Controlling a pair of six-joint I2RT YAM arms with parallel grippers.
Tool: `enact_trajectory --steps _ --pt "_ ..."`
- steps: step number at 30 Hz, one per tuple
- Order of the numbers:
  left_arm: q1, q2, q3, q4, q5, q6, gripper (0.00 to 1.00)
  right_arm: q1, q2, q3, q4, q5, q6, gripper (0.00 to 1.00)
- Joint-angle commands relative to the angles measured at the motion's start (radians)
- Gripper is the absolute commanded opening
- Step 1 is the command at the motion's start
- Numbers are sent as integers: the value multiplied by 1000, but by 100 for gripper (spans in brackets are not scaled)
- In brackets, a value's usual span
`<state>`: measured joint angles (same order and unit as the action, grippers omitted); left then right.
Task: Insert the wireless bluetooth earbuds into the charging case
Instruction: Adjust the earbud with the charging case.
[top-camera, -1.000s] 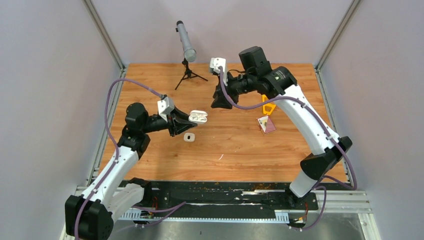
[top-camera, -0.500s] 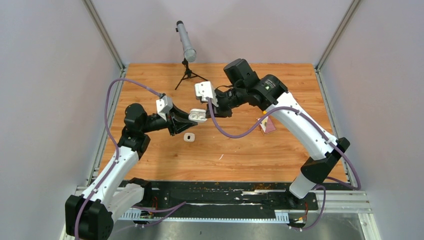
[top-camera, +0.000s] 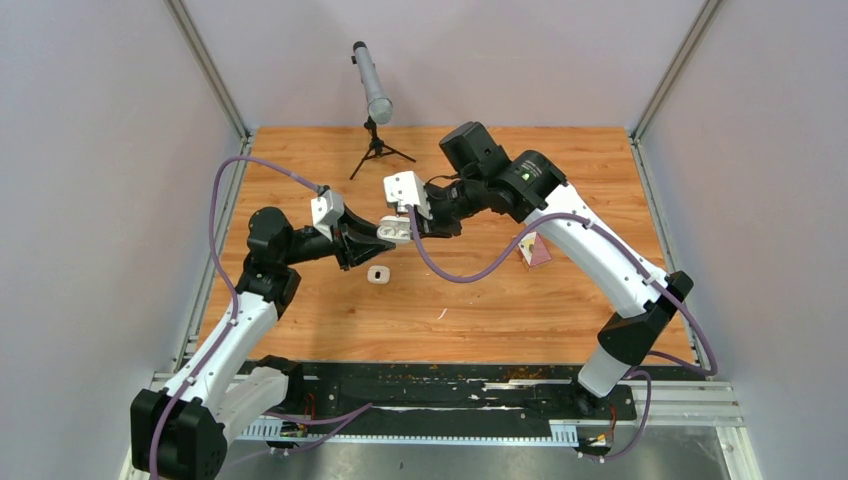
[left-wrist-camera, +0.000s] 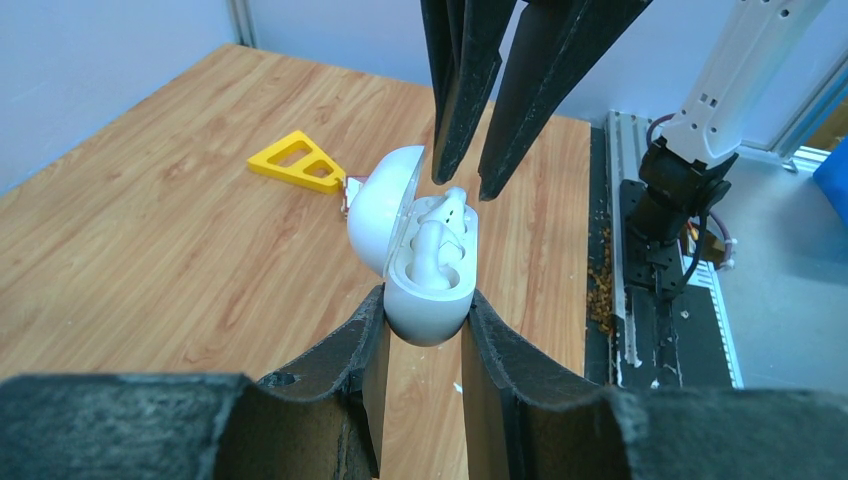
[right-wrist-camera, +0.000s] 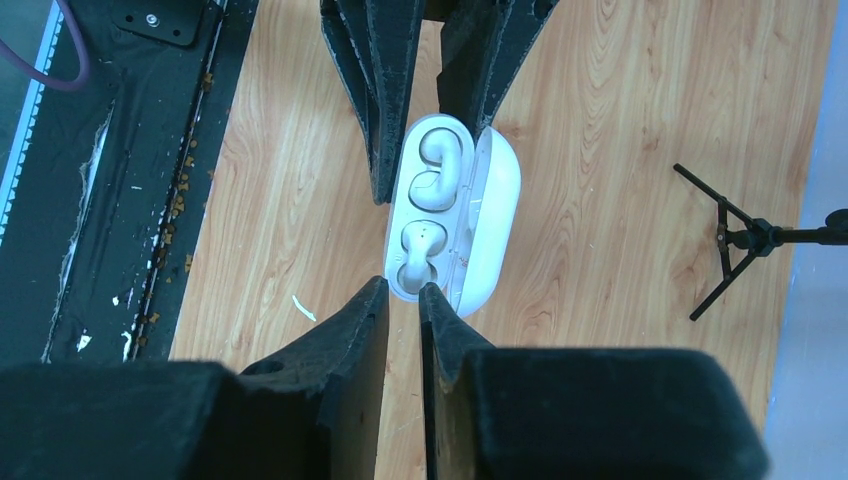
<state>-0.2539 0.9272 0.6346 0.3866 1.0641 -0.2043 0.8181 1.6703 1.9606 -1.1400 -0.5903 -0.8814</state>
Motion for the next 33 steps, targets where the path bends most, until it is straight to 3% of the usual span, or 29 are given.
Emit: enact_trajectory --steps 1,13,21,26,33 --pt "-4 -1 12 38 10 -9 0 11 2 27 26 1 -20 19" --pt "-4 -9 7 23 17 1 0 50 13 29 68 73 -8 21" --pt "-4 -16 7 0 25 26 0 50 10 34 73 86 2 10" --pt "-4 -18 12 -29 44 74 0 50 6 32 57 87 7 15" --pt "-4 -25 13 -32 58 88 0 50 10 32 69 104 12 12"
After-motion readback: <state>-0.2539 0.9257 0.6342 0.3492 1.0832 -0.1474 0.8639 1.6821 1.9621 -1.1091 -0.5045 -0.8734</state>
